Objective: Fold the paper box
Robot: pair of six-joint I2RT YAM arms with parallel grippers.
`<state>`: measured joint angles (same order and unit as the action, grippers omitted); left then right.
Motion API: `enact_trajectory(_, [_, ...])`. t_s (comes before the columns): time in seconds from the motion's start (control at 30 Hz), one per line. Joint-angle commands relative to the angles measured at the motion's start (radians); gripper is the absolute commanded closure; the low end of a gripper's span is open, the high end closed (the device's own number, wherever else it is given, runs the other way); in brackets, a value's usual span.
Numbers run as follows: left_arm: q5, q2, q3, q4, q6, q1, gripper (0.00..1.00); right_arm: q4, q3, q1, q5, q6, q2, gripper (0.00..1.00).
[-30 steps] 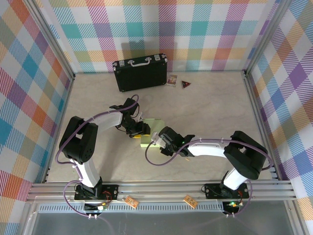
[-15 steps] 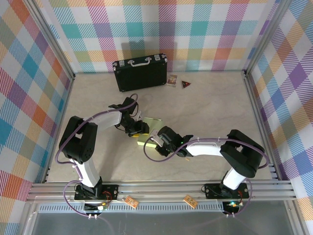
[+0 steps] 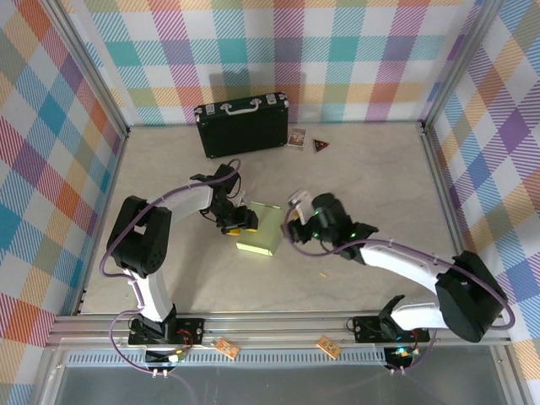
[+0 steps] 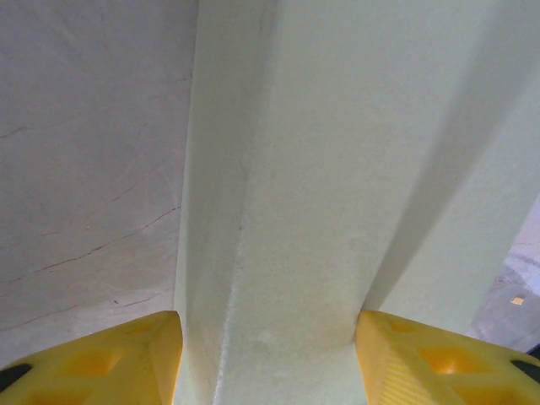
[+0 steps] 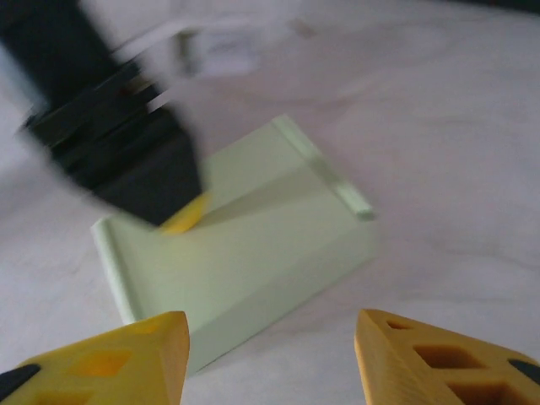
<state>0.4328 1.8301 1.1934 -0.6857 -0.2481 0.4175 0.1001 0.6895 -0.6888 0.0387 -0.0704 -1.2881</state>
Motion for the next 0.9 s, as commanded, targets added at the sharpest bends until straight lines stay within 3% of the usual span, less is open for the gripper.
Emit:
enact_trajectory(0.0, [-0.057, 0.042, -0.002, -0.080, 0.031, 0.011, 0.44, -0.064, 0.046, 0.112, 0.153, -0.083, -0.074, 0.45])
enact_trajectory(0.13, [-0.046, 0.061, 0.019, -0.101, 0.051, 0.012, 0.44, -0.212, 0.249, 0.171, 0.301, -0.021, -0.291, 0.54])
enact_trajectory(0.2, [-0.062, 0.069, 0.035, -0.119, 0.057, 0.012, 0.43, -0.236, 0.313, 0.184, 0.290, -0.052, -0.376, 0.62])
enact_trajectory(0.4, [-0.044, 0.085, 0.051, -0.126, 0.053, 0.008, 0.44, -0.200, 0.319, 0.193, 0.434, -0.201, -0.485, 0.80])
enact_trajectory(0.57, [0.019, 0.075, 0.013, -0.068, 0.030, 0.008, 0.48, -0.068, 0.252, 0.165, 0.481, -0.398, -0.540, 0.87])
enact_trajectory(0.77, [0.063, 0.073, -0.026, -0.023, -0.001, 0.008, 0.53, 0.022, 0.313, 0.099, 0.558, -0.562, -0.654, 0.93])
enact_trajectory(0.87, [0.146, 0.059, -0.065, 0.070, -0.052, 0.010, 0.54, 0.090, 0.332, 0.077, 0.586, -0.623, -0.666, 0.93])
